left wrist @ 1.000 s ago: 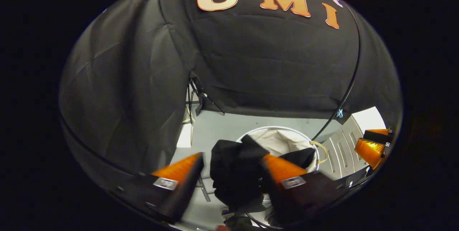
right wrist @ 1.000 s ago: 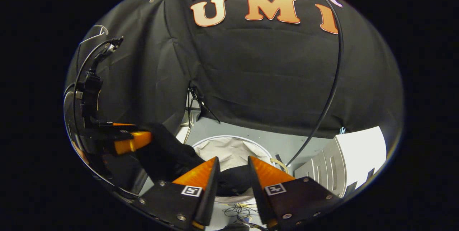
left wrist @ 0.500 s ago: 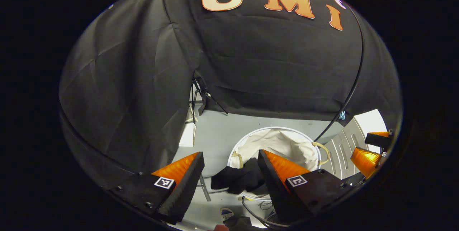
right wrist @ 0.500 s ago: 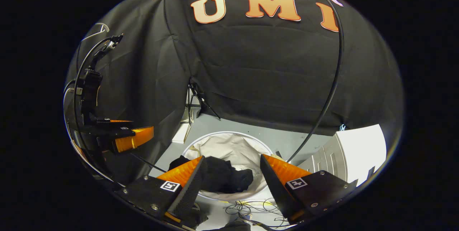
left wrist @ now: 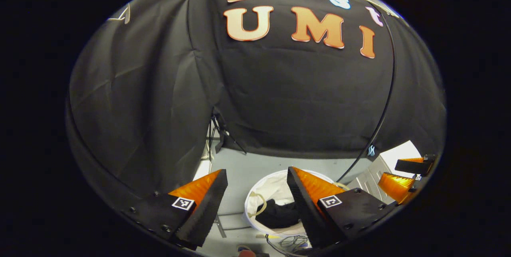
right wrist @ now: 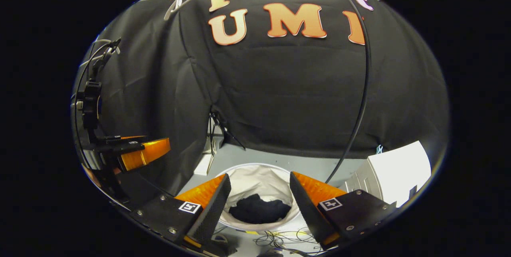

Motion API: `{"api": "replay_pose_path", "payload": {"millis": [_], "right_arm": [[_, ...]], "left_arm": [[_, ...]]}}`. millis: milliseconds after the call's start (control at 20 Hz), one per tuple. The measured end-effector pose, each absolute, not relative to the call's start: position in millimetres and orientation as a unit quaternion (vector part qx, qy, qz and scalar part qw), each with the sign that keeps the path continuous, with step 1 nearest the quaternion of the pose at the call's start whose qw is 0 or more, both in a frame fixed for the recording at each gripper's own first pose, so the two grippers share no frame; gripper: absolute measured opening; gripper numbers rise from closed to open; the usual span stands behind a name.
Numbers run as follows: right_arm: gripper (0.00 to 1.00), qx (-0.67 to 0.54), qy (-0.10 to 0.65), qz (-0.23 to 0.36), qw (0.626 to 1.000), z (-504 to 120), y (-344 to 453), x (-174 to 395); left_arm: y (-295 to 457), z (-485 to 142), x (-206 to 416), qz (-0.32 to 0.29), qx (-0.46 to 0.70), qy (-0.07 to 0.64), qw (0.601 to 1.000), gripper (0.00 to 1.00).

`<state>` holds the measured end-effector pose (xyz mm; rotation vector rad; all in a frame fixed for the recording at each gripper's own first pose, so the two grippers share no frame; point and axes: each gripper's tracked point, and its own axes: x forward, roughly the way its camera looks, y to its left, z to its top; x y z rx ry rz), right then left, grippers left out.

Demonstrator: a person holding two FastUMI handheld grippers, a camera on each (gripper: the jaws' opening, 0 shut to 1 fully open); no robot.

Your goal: Grasp the clothes on the hanger with both hands and then place them into the laundry hamper below.

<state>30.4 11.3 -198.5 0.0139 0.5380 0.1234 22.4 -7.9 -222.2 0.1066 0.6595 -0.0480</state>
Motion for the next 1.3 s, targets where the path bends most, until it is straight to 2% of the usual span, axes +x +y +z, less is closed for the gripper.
{"api": "replay_pose_path", "payload": {"millis": [350,650,900,950,1000,1050,1300], "right_arm": [[0.92,0.012,0.131,0.048,0.99,-71,5,43],[0.92,0.012,0.026,0.044,0.999,37,0,33],[0.92,0.0,-0.031,0.027,0.999,81,-13,22],[0.83,-0.002,-0.039,0.022,0.999,87,-16,21],[0.83,-0.004,-0.045,0.017,0.999,90,-22,18],[1.0,-0.007,-0.049,0.01,0.999,93,-26,16],[1.0,-0.001,-0.058,-0.005,0.998,99,-38,12]], "left_arm": [[-27,-108,43,-0.036,0.018,0.204,0.978,0.97],[-35,-13,47,-0.042,0.009,0.111,0.993,0.96],[-33,28,44,-0.042,-0.003,0.069,0.997,0.96],[-32,34,43,-0.041,-0.006,0.058,0.997,0.96],[-31,40,43,-0.04,-0.006,0.048,0.998,0.96],[-31,47,44,-0.041,-0.005,0.04,0.998,0.96],[-32,58,38,-0.043,-0.008,0.031,0.999,0.94]]}}
